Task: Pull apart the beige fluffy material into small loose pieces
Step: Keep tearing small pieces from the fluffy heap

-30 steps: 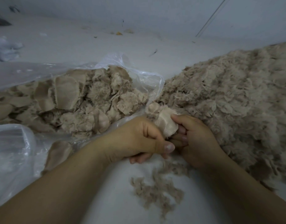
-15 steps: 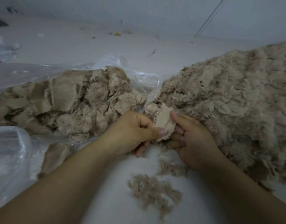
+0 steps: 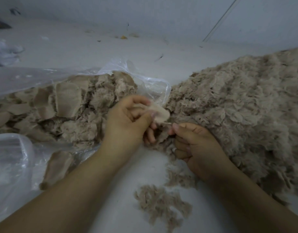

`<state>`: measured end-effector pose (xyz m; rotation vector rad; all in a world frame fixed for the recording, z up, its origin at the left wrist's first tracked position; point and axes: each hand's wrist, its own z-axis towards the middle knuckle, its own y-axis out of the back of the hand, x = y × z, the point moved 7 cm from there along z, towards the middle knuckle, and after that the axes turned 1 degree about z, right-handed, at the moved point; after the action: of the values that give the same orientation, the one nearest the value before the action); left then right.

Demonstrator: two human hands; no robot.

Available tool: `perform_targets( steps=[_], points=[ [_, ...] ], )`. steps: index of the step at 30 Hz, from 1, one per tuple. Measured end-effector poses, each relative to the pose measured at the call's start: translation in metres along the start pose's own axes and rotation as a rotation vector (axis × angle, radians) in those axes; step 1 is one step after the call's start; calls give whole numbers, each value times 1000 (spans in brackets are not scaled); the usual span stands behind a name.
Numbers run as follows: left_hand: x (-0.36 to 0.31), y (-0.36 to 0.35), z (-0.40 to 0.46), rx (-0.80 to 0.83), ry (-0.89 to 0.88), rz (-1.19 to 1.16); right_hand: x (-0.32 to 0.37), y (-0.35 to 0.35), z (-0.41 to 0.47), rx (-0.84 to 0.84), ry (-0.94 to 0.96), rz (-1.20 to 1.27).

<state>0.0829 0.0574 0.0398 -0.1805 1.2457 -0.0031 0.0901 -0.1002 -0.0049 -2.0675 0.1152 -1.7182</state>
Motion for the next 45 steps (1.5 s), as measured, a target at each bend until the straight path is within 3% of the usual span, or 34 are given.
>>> perform_targets(
  steps=[3, 6, 8, 10, 12, 14, 17, 19, 21, 26, 31, 36, 41, 45],
  points=[
    [-22, 24, 3, -218, -285, 284, -1, 1, 1, -3, -7, 14],
    [-28, 29, 7, -266, -373, 775, 0, 0, 1, 27, -19, 15],
    [-22, 28, 14, -180, -333, 1053, -1, -1, 1, 41, -26, 18],
    [-9, 24, 19, -43, -176, 1262, -2, -1, 2, 50, -30, 18],
    [-4, 17, 17, 33, -61, 1400, -2, -1, 2, 50, -35, 17],
    [-10, 10, 12, 35, -86, 1438, -3, 0, 3, 44, -38, 26],
    [-27, -4, 4, 34, -303, 1362, -3, 0, 3, 35, -35, 24],
    [-29, -17, -2, 149, -400, 1284, -3, 0, 2, 39, -38, 19],
    [-25, -27, -6, 245, -412, 1225, -3, -2, 1, 57, -46, 6],
    [-19, -24, -2, 186, -390, 1071, -6, -4, 0, 99, -105, -64],
    [-17, -32, -13, 239, -426, 959, -4, -7, -1, 103, -80, -45],
    [-23, -44, -25, 322, -567, 825, -4, -1, 1, 30, -83, 14],
    [-18, -34, -19, 235, -399, 632, -5, 0, 2, 7, -83, 56],
    [6, -13, -7, 36, 30, 370, -5, 0, 2, -17, -78, 56]
  ],
)
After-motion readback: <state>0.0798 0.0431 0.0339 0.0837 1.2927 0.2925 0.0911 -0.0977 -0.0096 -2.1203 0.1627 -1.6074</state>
